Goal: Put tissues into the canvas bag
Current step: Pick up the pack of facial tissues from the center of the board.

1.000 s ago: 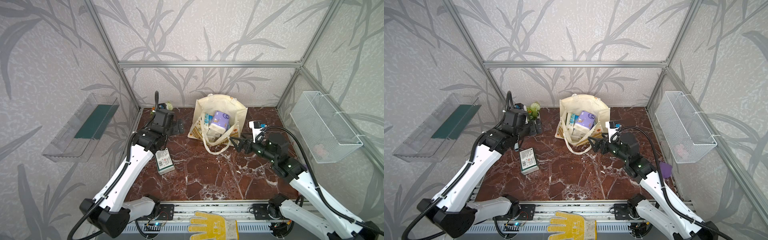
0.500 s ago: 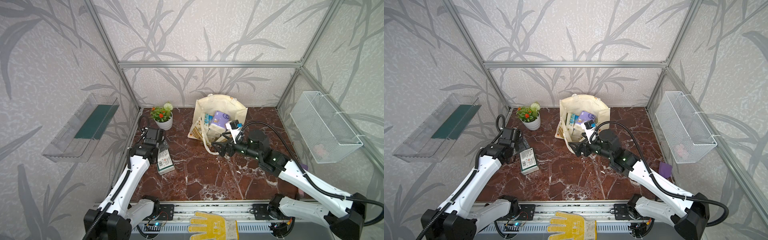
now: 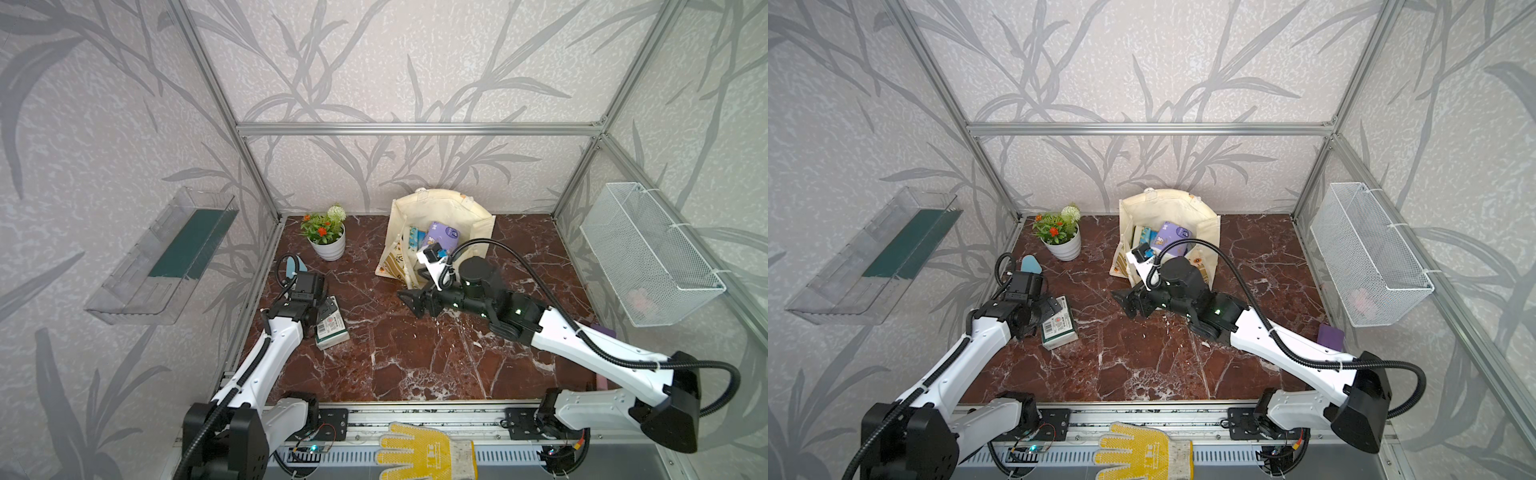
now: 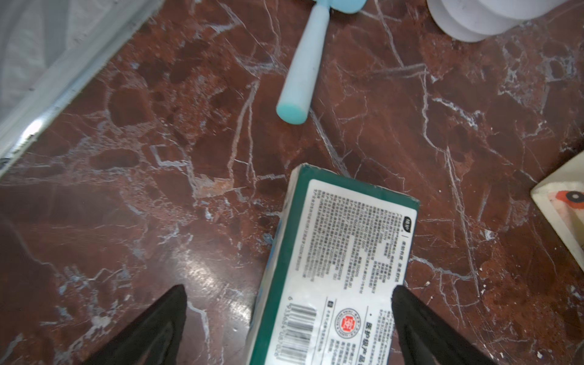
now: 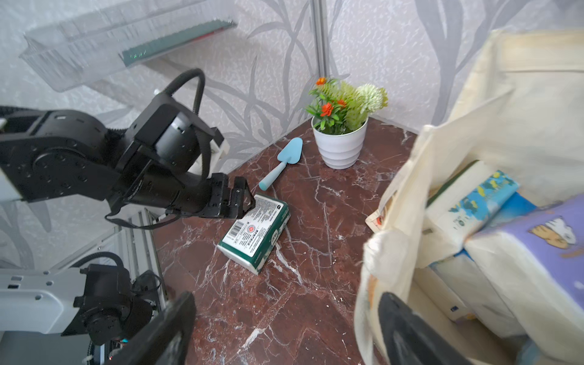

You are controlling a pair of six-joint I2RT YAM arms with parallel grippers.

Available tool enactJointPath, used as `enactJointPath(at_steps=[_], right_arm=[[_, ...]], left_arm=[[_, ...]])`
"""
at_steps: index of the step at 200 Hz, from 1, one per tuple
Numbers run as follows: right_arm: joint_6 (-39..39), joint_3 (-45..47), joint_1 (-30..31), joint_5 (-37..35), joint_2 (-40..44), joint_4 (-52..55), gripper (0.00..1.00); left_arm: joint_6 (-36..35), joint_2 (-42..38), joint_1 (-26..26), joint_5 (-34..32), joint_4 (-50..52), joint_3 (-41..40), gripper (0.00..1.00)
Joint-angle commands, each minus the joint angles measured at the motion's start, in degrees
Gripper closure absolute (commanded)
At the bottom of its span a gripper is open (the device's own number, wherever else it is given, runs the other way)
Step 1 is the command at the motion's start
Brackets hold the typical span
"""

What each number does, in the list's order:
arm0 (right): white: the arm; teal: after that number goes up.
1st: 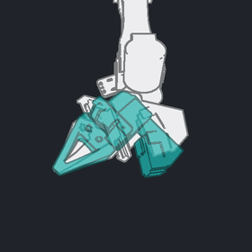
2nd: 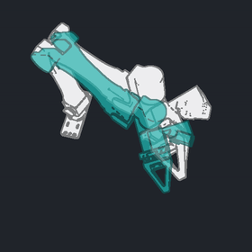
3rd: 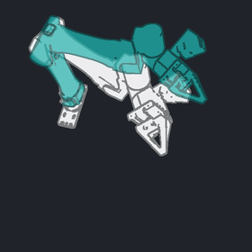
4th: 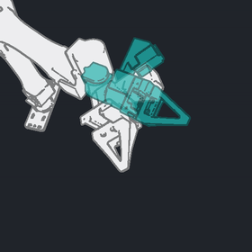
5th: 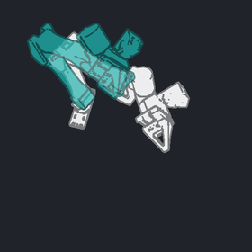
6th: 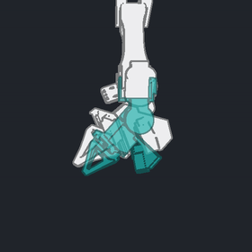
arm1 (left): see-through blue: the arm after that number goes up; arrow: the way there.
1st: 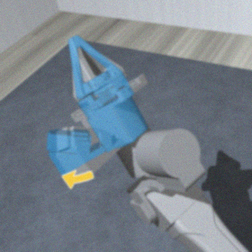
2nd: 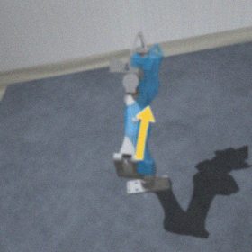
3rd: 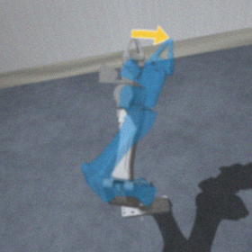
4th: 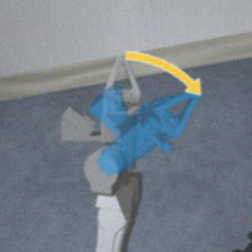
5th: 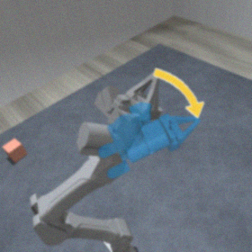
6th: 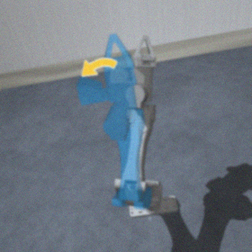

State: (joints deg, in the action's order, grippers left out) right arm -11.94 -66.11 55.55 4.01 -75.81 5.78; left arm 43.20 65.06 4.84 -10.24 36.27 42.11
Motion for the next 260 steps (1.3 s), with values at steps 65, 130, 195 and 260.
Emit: enactJointPath(at_steps=[65,130,195,260], right_arm=[[-8.1,-12.0,5.9,-6.9,-15.7,10.5,0.29],[-10.3,-15.3,5.8,-7.4,-24.0,10.8,0.33],[-15.1,-31.1,6.1,-5.4,-39.1,22.0,0.38],[-17.7,-37.1,4.7,-2.2,-48.5,24.5,0.36]], left_arm=[[-8.3,8.4,0.1,25.6,-18.8,-4.0,0.14],[-7.6,-2.0,-0.8,23.1,-14.2,-4.9,0.11],[-7.7,3.3,-8.7,23.3,-13.4,-5.9,0.12],[-8.1,7.7,-9.2,30.7,-23.6,-10.4,0.16]])
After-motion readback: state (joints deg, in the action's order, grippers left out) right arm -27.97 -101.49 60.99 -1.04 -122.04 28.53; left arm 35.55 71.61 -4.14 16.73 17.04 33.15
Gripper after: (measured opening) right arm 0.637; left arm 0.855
